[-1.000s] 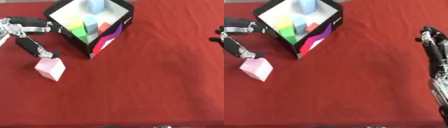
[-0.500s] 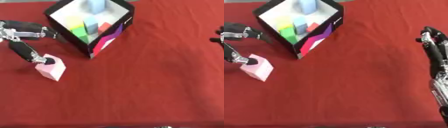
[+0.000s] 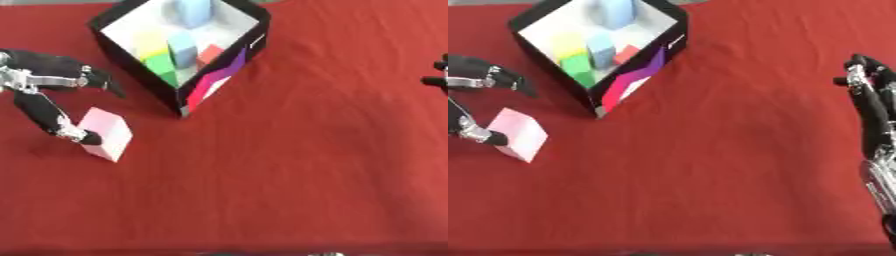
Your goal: Pick up objects on the table and place them in the box.
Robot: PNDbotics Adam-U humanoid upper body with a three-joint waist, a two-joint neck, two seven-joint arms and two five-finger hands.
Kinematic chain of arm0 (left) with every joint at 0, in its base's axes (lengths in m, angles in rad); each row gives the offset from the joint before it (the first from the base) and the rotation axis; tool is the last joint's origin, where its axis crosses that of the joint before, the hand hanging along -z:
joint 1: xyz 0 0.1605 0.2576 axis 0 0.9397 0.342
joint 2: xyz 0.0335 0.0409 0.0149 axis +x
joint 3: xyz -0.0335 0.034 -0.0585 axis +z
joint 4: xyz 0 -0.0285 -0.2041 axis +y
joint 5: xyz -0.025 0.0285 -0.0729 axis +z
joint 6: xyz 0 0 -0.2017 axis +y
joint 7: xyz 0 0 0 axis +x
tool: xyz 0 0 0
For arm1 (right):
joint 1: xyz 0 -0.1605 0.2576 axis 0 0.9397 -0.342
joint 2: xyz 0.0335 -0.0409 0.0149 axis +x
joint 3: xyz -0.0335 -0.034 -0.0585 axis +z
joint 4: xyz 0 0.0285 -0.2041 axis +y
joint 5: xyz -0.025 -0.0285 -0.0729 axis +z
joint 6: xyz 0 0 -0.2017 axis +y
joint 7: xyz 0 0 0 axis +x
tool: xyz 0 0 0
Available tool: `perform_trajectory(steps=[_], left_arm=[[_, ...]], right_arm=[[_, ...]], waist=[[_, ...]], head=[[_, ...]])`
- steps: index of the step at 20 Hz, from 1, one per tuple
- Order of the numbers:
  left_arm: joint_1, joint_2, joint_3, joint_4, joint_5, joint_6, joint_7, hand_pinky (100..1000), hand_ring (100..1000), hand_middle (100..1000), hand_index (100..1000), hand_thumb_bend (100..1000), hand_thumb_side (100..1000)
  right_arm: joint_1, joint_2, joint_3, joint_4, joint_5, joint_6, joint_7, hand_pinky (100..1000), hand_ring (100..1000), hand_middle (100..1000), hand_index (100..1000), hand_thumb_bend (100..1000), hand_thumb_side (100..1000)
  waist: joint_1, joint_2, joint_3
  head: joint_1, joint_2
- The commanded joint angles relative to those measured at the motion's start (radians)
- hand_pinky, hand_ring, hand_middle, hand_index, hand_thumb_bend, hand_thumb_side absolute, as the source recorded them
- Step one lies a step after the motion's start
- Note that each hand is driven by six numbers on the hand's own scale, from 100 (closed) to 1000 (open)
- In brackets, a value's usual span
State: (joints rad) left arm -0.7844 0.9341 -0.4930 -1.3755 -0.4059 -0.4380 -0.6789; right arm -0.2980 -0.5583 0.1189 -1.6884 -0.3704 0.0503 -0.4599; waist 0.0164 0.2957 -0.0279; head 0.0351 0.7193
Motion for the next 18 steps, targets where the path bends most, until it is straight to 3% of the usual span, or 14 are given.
perform_trajectory(steps=[1,10,13,18], left_arm=[[-0.024,0.019,0.009,0.020,-0.032,-0.251,-0.228,937,963,867,944,547,702],[-0.038,-0.003,0.011,0.031,-0.047,-0.275,-0.228,939,964,870,947,544,693],[-0.035,-0.002,0.008,0.031,-0.039,-0.281,-0.228,943,964,870,942,507,637],[-0.033,0.000,0.003,0.032,-0.039,-0.288,-0.228,945,963,869,938,516,618]], right_arm=[[-0.006,-0.013,-0.004,-0.008,0.006,-0.002,0.003,1000,725,772,817,100,582],[-0.005,-0.009,-0.002,-0.003,0.007,-0.003,0.006,1000,726,772,818,100,587],[-0.004,-0.008,-0.002,-0.001,0.009,-0.002,0.007,1000,726,773,818,100,588],[-0.004,-0.007,-0.001,0.001,0.010,-0.003,0.008,1000,726,773,818,100,589]], waist=[[-0.001,-0.016,0.000],[-0.002,-0.015,0.000],[-0.001,-0.014,0.000],[0.000,-0.014,-0.001]], head=[[0.004,-0.006],[0.002,-0.007],[0.002,-0.006],[0.003,-0.008]])
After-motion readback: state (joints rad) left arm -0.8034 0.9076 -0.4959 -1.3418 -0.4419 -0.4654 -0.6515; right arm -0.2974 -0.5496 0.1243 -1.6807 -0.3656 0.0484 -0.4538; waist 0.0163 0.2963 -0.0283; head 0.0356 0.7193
